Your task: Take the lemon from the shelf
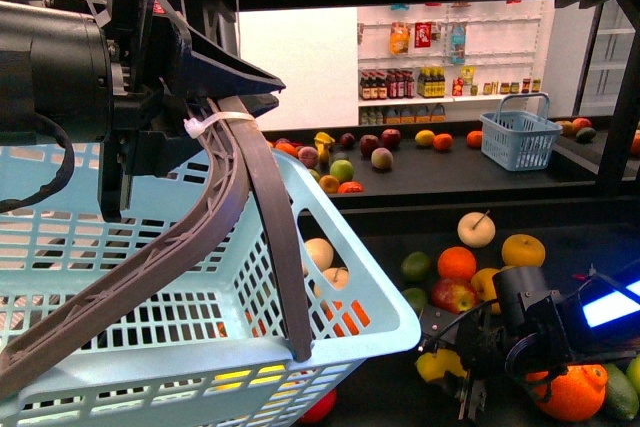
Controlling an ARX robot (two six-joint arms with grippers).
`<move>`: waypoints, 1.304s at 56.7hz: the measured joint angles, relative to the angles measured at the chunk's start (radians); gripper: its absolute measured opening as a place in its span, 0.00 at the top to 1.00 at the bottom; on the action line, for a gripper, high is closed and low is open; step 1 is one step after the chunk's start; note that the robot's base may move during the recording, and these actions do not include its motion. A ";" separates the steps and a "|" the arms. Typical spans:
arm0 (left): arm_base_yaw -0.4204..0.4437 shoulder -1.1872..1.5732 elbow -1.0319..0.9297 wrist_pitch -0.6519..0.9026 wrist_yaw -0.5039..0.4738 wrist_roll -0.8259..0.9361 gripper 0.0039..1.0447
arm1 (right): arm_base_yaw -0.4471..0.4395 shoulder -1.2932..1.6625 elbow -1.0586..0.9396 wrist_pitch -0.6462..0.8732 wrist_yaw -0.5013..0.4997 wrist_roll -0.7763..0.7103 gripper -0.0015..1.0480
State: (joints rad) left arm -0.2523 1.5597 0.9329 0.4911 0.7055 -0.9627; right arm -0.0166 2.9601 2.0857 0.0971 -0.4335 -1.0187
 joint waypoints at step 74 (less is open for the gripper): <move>0.000 0.000 0.000 0.000 0.000 0.000 0.92 | 0.298 -1.164 -1.096 0.497 -0.110 1.044 0.53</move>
State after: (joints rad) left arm -0.2523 1.5597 0.9329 0.4911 0.7059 -0.9627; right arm 0.2810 1.7962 0.9894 0.5945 -0.5434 0.0250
